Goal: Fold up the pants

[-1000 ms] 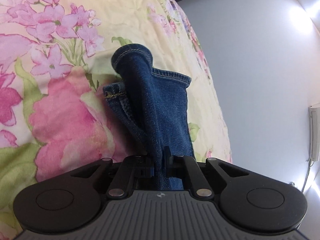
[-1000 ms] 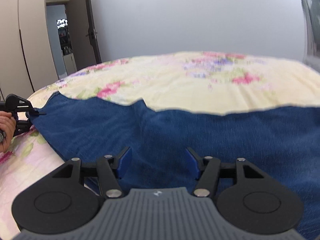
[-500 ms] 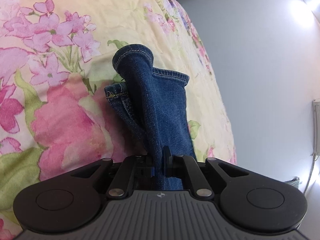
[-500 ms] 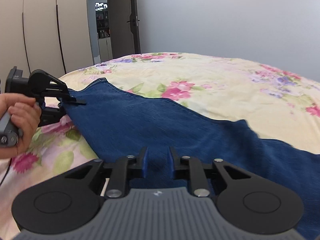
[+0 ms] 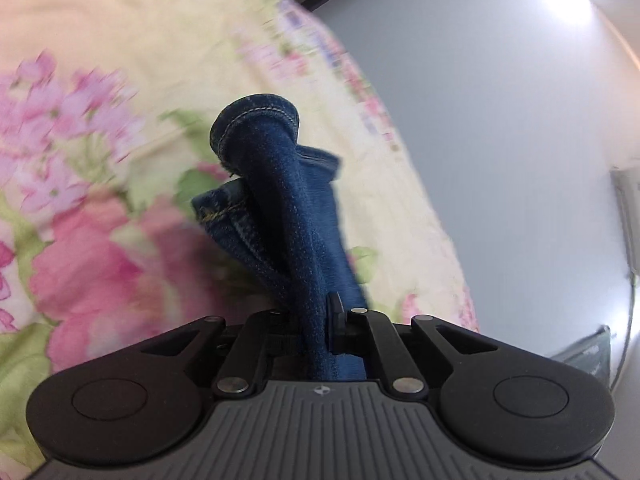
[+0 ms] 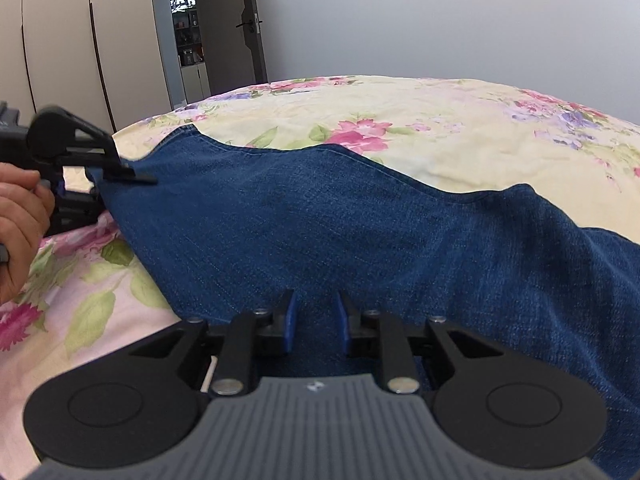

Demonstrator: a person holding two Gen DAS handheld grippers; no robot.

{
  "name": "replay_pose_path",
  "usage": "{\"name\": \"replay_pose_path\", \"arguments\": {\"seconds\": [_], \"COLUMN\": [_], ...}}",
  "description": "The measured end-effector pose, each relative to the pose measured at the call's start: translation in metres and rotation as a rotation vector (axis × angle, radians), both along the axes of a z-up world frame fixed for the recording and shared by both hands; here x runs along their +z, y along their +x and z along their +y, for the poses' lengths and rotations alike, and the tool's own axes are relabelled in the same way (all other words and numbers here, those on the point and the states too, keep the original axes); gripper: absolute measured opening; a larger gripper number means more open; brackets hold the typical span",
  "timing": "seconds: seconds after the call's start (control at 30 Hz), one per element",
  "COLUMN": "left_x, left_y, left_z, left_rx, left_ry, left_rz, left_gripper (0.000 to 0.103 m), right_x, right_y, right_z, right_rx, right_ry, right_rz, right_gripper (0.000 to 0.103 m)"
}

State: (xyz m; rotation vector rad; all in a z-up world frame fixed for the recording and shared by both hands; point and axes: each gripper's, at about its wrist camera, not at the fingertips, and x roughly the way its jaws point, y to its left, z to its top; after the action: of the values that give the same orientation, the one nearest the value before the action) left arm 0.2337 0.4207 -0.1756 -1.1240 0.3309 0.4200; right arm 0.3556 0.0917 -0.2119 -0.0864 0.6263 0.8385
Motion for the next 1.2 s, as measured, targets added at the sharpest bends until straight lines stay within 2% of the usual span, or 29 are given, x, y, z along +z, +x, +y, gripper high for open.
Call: {"name": "replay_pose_path", "arguments": {"seconds": [0.13, 0.23, 0.3, 0.4, 0.53, 0.63, 0.73, 0.83, 0.87, 0.93, 0.97, 1.07, 1.2], "left_x": [0.036, 0.057, 0.071, 0.094, 0.107, 0.088, 0.046, -0.002, -0.016, -0.027, -0.028, -0.024, -0.024], "left_y": [0.005, 0.013, 0.023, 0.041, 0.064, 0.080, 0.092, 0.102, 0.103, 0.099, 0.098, 0.095, 0.090], "left_z": [-0.022, -0.040, -0.057, -0.098, -0.179, -0.243, -0.300, -0.344, -0.357, -0.374, -0.377, -0.372, -0.366], "left_rx": [-0.054, -0.119, -0.165, -0.257, -0.439, -0.609, -0.777, -0.893, -0.897, -0.876, -0.870, -0.892, -0.914], "left_ry": [0.128, 0.203, 0.287, 0.478, 0.804, 0.983, 1.089, 1.156, 1.211, 1.312, 1.337, 1.352, 1.364], "left_rz": [-0.032, -0.061, -0.057, -0.032, 0.024, 0.106, 0.216, 0.337, 0.385, 0.401, 0.405, 0.399, 0.384], "left_gripper": [0.007, 0.007, 0.007, 0.007, 0.007, 0.007, 0.010, 0.020, 0.020, 0.020, 0.020, 0.021, 0.027], "right_x": [0.005, 0.012, 0.016, 0.024, 0.036, 0.043, 0.045, 0.040, 0.038, 0.035, 0.033, 0.024, 0.007], "right_y": [0.004, 0.005, 0.003, 0.003, 0.004, 0.006, 0.008, 0.013, 0.016, 0.021, 0.025, 0.036, 0.055], "right_z": [-0.011, -0.032, -0.051, -0.080, -0.123, -0.154, -0.181, -0.197, -0.200, -0.205, -0.208, -0.219, -0.231], "right_rx": [-0.009, -0.043, -0.066, -0.098, -0.148, -0.193, -0.242, -0.282, -0.294, -0.305, -0.313, -0.350, -0.383], "right_ry": [0.051, 0.111, 0.150, 0.190, 0.223, 0.245, 0.234, 0.242, 0.242, 0.236, 0.233, 0.256, 0.402], "right_rz": [0.050, 0.112, 0.142, 0.177, 0.201, 0.218, 0.217, 0.234, 0.244, 0.256, 0.264, 0.320, 0.496], "right_gripper": [0.017, 0.018, 0.018, 0.019, 0.019, 0.019, 0.019, 0.019, 0.019, 0.019, 0.019, 0.022, 0.031]}}
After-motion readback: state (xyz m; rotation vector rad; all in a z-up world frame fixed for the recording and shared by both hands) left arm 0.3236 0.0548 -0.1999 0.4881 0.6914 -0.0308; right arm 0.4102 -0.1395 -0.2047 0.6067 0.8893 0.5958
